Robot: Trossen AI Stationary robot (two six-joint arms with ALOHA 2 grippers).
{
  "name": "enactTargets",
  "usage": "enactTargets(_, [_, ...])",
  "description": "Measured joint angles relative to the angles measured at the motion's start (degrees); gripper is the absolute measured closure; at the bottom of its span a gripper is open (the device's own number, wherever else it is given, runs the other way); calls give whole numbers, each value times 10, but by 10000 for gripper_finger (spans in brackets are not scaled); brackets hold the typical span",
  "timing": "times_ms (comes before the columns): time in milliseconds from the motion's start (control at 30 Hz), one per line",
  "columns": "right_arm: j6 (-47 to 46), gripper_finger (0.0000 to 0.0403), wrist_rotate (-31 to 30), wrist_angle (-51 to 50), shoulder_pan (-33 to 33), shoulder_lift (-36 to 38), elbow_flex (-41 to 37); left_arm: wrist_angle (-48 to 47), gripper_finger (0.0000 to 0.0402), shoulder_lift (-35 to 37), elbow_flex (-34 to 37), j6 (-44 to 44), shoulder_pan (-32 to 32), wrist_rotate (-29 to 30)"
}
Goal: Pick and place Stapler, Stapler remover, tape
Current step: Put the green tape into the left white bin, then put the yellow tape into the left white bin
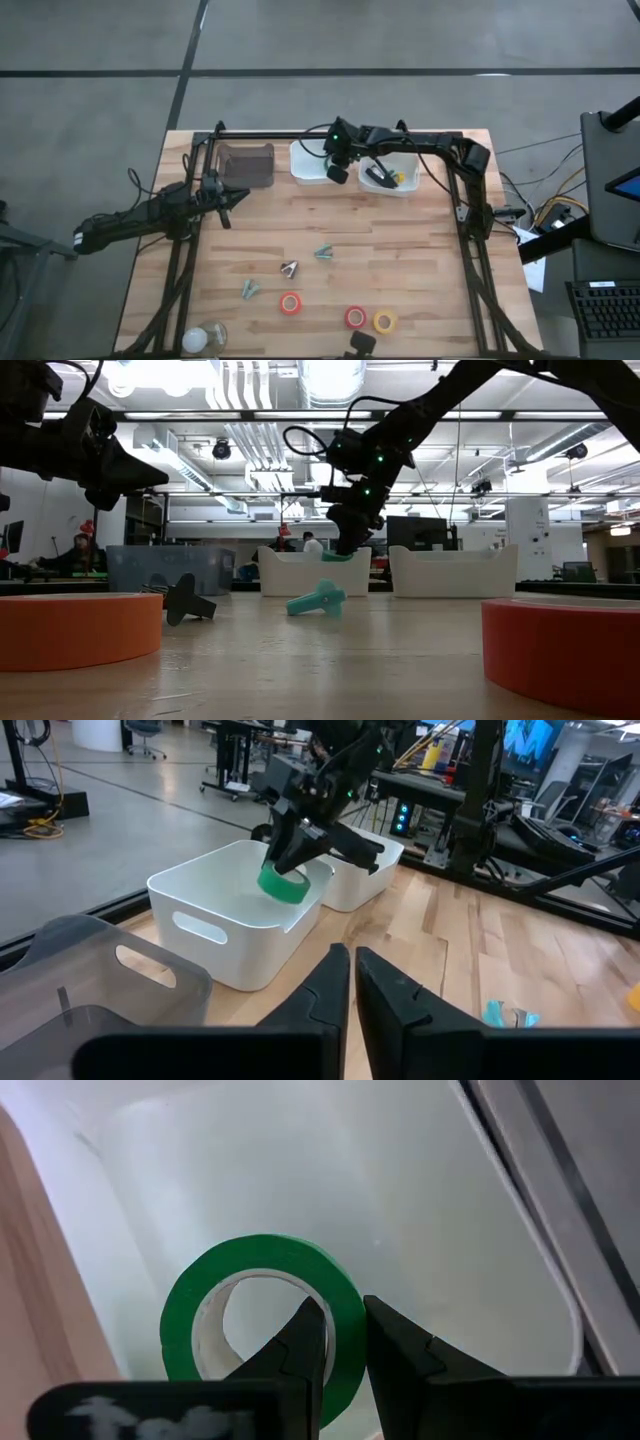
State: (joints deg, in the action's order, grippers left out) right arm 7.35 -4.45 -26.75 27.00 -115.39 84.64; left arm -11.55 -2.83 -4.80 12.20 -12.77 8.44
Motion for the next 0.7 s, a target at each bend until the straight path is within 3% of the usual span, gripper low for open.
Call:
enactTargets(200, [-8, 337, 0, -1, 1, 3, 1, 0, 378, 0, 0, 0, 0, 0])
enactTargets(700, [-13, 260, 0, -1, 0, 4, -1, 0, 377, 0, 0, 0, 0, 0])
